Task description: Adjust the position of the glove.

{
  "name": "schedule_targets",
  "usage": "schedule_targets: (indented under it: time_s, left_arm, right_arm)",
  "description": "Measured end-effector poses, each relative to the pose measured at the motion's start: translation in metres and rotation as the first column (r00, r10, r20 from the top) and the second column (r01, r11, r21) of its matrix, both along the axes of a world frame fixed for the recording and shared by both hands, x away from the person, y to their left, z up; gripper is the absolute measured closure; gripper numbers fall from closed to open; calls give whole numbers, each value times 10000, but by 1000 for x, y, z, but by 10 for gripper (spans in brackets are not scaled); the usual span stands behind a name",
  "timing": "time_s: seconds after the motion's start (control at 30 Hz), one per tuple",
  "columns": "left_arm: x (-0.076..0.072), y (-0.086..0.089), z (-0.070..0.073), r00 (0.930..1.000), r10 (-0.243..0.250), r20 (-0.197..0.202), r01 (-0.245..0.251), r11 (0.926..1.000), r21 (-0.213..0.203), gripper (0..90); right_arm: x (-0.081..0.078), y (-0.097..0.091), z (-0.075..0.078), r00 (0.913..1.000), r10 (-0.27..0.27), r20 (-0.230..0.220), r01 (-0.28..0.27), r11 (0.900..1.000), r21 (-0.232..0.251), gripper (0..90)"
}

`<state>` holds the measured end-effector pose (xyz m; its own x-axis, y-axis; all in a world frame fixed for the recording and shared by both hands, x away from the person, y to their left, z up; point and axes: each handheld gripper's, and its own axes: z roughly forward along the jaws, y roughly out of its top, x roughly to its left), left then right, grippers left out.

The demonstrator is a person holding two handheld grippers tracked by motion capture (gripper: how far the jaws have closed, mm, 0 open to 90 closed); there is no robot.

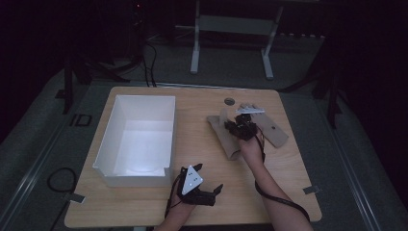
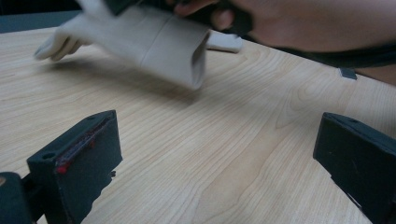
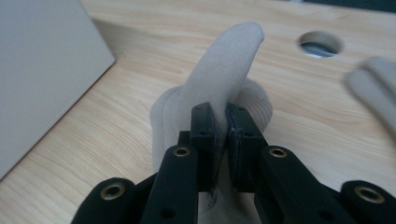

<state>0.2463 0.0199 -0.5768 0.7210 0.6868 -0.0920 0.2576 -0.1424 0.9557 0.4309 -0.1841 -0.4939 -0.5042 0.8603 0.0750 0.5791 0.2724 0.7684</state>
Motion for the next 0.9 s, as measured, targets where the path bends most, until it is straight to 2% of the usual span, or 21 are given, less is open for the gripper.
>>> schedule_targets:
  time_s: [0.17,0.2,0.23,0.3,0.33,0.43,0.47,0.57,0.6,0.67,0.7,0.73,0.77,0.8,0.9]
  left_arm:
    - [0,0,0,10000,33,-14,-33,10000,25,12]
    - [0,-1,0,10000,45,7,-45,10000,27,12]
    - [0,-1,0,10000,48,19,-48,10000,23,12]
    - [0,-1,0,10000,56,7,-56,10000,-9,12]
    - [0,-1,0,10000,54,2,-54,10000,-15,12]
    - [-1,-1,0,10000,-12,81,12,10000,7,12]
    - [-1,-1,0,10000,-19,97,18,10000,17,12]
    - [-1,-1,0,10000,-11,96,10,10000,39,13]
    - [-1,-1,0,10000,-6,87,6,10000,12,13]
    - [-1,-1,0,10000,-1,55,1,10000,18,12]
    - [-1,-1,0,10000,-9,54,9,10000,4,12]
    - [-1,-1,0,10000,-9,54,9,10000,4,13]
    - [-1,-1,0,10000,-9,54,9,10000,4,13]
    - [-1,-1,0,10000,-18,53,18,10000,21,12]
    - [-1,-1,0,10000,-11,49,10,10000,25,12]
  right_arm:
    - [-22,-6,14,9975,-614,364,607,9980,203,821]
    - [-33,-7,14,9961,-824,302,815,9962,294,821]
    - [-37,-8,14,9950,-926,367,915,9953,305,821]
    - [-44,-11,11,9942,-1077,68,1071,9928,532,821]
    - [-47,-12,10,9928,-1189,108,1180,9911,617,821]
    - [-55,-12,6,9936,-1126,21,1123,9919,585,821]
    - [-57,-12,4,9945,-1040,81,1036,9939,379,822]
    - [-61,-13,2,9941,-1087,59,1082,9929,502,821]
    - [-68,-15,-3,9910,-1316,259,1301,9901,521,821]
    - [-75,-18,-11,9864,-1629,201,1615,9852,577,821]
    - [-78,-18,-16,9849,-1733,1,1730,9829,637,821]
    - [-78,-18,-16,9849,-1733,1,1730,9829,637,821]
    - [-80,-18,-21,9840,-1777,-118,1780,9830,452,821]
    - [-82,-17,-32,9819,-1839,-449,1853,9822,304,819]
    - [-85,-14,-44,9781,-1905,-832,1932,9808,252,804]
